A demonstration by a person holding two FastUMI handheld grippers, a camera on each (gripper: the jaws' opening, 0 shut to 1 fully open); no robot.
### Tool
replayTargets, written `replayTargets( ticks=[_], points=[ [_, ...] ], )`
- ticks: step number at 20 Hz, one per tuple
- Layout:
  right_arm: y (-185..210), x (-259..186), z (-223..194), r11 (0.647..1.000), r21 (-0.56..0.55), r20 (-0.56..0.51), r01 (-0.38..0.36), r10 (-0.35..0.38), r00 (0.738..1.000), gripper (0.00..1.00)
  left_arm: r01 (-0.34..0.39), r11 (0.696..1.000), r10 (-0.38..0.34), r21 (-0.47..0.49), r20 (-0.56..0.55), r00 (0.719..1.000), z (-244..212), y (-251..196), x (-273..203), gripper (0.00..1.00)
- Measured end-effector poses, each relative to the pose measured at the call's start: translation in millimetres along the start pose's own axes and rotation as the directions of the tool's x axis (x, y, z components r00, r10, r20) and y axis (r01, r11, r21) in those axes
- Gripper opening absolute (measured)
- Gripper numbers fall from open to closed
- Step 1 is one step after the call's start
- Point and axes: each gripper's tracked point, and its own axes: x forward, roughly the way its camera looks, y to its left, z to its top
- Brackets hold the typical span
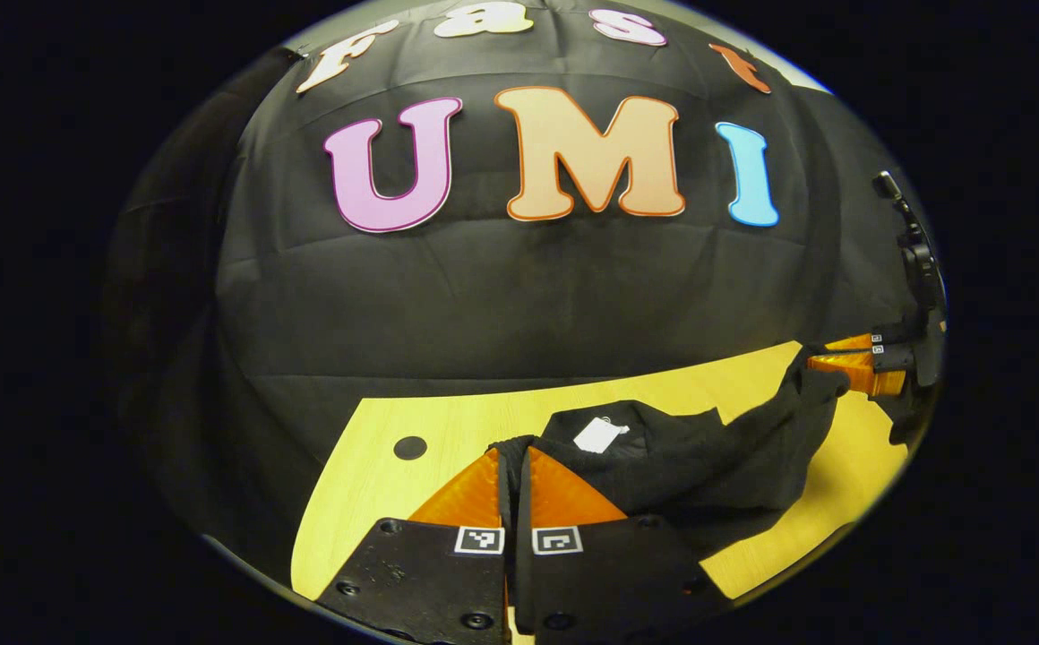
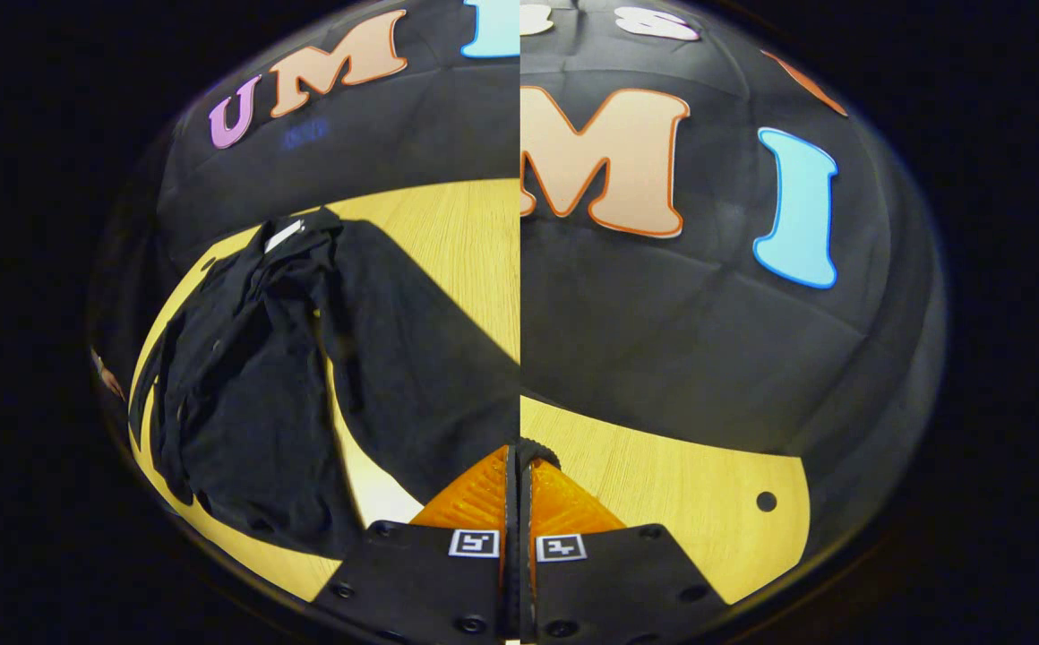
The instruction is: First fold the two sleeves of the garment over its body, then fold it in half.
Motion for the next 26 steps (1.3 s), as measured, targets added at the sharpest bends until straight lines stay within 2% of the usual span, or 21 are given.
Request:
replayTargets(
  ticks=[5,12,17,22,23,25,26],
  points=[
    [-18,53,-16,0.997,0.082,-0.027,-0.004,0.006,1.0,0.01,-0.052,0.998,0.052,-0.019,-0.03,0.998,-20,8,39,0.0],
    [-34,108,-47,0.977,0.21,-0.079,-0.034,0.051,0.996,0.01,-0.071,0.997,0.068,-0.016,-0.119,0.99,-63,11,82,0.0],
    [-35,131,-73,0.975,0.22,-0.136,-0.031,0.062,0.989,0.02,-0.093,0.995,0.088,-0.022,-0.173,0.981,-86,12,93,0.0],
    [-32,133,-71,0.98,0.198,-0.126,-0.032,0.057,0.99,0.07,-0.112,0.991,0.102,-0.068,-0.143,0.985,-83,10,95,0.01],
    [-31,133,-70,0.978,0.205,-0.122,-0.041,0.067,0.99,0.13,-0.105,0.991,0.094,-0.087,-0.127,0.988,-79,8,93,0.05],
    [-31,129,-68,0.974,0.222,-0.119,-0.051,0.078,0.99,0.14,-0.085,0.989,0.075,-0.121,-0.085,0.994,-68,3,89,0.55],
    [-32,127,-66,0.974,0.222,-0.114,-0.051,0.078,0.99,0.02,-0.084,0.988,0.076,-0.13,-0.07,0.995,-63,3,86,0.8]
  ],
)
